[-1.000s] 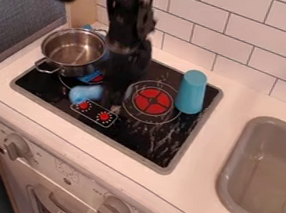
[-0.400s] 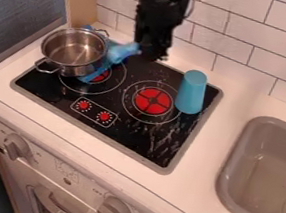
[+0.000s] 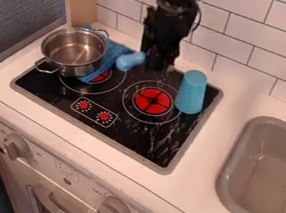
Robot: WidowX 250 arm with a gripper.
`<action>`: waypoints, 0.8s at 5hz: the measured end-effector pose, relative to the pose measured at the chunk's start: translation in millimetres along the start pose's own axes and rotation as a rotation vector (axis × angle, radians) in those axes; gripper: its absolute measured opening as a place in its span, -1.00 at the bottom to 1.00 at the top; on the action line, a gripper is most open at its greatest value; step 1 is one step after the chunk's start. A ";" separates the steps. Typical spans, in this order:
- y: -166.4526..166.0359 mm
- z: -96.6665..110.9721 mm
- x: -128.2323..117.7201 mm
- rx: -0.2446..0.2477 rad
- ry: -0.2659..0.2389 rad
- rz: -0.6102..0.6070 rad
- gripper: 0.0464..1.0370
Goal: Move the blue spoon to the upper right side between a blue cup and the silver pot
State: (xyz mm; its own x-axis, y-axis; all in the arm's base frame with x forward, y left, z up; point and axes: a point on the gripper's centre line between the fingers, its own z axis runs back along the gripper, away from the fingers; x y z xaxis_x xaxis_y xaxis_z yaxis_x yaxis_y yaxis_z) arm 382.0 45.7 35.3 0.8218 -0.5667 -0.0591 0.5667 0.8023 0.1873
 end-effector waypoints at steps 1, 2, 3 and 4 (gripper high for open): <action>0.1 -17.0 2.7 -0.003 0.027 -0.015 -0.43; 2.9 -24.5 9.0 -0.012 0.029 -0.017 -0.29; 5.5 -24.8 12.2 -0.031 0.049 -0.026 0.30; 4.7 -26.1 10.2 -0.035 0.056 -0.025 0.83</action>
State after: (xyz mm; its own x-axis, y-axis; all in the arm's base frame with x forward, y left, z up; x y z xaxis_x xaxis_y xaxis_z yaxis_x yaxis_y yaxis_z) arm 394.6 48.6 10.0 0.8087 -0.5762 -0.1185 0.5882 0.7946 0.1508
